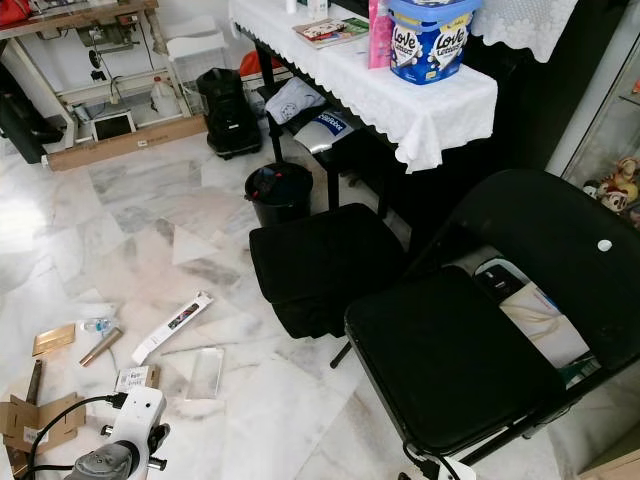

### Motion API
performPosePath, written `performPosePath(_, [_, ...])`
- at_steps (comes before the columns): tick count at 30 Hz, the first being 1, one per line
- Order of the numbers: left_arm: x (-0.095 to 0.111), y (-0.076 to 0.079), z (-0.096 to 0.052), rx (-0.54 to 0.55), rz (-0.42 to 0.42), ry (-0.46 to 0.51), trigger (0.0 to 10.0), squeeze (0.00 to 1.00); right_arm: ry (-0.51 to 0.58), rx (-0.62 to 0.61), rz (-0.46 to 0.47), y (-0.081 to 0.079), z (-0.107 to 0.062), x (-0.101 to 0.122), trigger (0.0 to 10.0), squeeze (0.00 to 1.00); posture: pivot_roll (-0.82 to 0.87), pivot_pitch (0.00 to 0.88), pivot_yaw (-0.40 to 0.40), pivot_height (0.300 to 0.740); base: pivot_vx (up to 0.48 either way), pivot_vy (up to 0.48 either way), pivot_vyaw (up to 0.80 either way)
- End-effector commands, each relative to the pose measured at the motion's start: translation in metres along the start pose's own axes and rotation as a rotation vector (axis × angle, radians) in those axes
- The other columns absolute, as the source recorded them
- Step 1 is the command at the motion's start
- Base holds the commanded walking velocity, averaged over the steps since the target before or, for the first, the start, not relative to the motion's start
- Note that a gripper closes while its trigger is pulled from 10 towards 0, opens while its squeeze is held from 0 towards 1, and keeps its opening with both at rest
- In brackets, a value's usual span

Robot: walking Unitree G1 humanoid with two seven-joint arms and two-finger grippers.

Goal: Sweep floor

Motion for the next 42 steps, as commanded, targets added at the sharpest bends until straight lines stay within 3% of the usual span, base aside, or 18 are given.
performPosePath(1, [-0.011, 0.007, -0.001, -0.027, -0.055, -0.037, 10.0, 0.0, -0.008, -0.019, 0.017, 0.002, 0.0, -0.002, 10.0, 0.0, 0.02, 0.063, 0.057, 0.74, 0.0, 0.0, -0.79])
performPosePath(7, [-0.011, 0.006, -0.002, -0.023, -0.062, -0.037, 10.0, 0.0, -0.011, -0.017, 0.029, 0.001, 0.0, -0.003, 10.0, 0.0, 0.03, 0.066, 0.058, 0.74, 0.0, 0.0, -0.79])
performPosePath(15, [-0.015, 0.006, -0.002, -0.026, -0.062, -0.047, 10.0, 0.0, -0.004, -0.009, 0.028, -0.001, 0.0, -0.003, 10.0, 0.0, 0.03, 0.065, 0.059, 0.74, 0.0, 0.072, 0.0])
performPosePath(42, [-0.021, 0.004, -0.004, -0.027, -0.052, -0.072, 10.0, 0.0, 0.018, 0.004, 0.033, -0.007, 0.001, 0.002, 10.0, 0.0, 0.03, 0.036, 0.07, 0.74, 0.0, 0.44, 0.0])
Point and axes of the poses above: a point about 5 cm out from each wrist's last joint towards the gripper, its own z axis pointing out of the wrist towards the gripper, its own x axis along the axis of the wrist's last joint, y = z × x, the point moved 4 cm from there along z, pointing out of the wrist towards the gripper, and after that the axes turned 6 degrees about z, right-handed, at the moved point
